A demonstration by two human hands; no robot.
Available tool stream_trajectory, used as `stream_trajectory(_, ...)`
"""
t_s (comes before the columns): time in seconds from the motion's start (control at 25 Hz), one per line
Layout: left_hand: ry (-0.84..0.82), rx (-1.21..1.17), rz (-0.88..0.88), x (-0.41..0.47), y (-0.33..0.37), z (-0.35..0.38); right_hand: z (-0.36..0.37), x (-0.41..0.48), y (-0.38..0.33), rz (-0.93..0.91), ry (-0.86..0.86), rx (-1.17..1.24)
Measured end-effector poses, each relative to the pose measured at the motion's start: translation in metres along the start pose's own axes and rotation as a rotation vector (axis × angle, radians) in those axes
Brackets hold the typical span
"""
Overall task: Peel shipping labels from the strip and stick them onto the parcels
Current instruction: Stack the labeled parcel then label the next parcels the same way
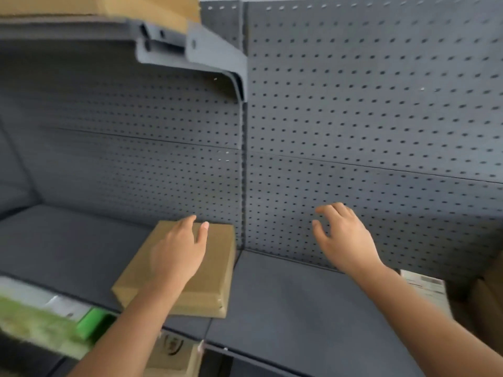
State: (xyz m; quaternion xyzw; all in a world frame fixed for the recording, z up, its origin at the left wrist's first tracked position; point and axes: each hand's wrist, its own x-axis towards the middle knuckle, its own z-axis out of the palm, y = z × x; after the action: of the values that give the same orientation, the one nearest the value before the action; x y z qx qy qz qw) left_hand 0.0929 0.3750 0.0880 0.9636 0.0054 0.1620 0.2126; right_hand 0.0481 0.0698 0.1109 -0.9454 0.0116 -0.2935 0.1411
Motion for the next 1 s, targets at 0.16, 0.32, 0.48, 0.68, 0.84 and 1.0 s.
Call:
stream_trajectory(0.16, -0.029, 0.038, -0.124, 0.005, -0.070, -0.001, 0.055, 0.001, -0.050, -0.050, -0.086, 0.069)
stream_trajectory(0.32, -0.062, 0.033, -0.230, 0.005, -0.121, 0.006, 0.105, -0.010, -0.088, -0.043, -0.236, 0.151)
stream_trajectory(0.48, -0.208, -0.101, -0.405, 0.007, -0.164, 0.027, 0.144, -0.021, -0.116, 0.222, -0.454, 0.417)
stream_trajectory(0.68, -0.225, -0.594, -0.600, 0.008, -0.172, 0.034, 0.171, -0.036, -0.140, 0.763, -0.720, 0.899)
stream_trajectory(0.84, -0.261, -0.759, -0.704, 0.009, -0.175, 0.033, 0.182, -0.044, -0.150, 0.813, -0.718, 0.941)
stream_trajectory(1.0, -0.248, -0.798, -0.686, 0.004, -0.172, 0.035, 0.176, -0.044, -0.148, 0.808, -0.684, 0.969)
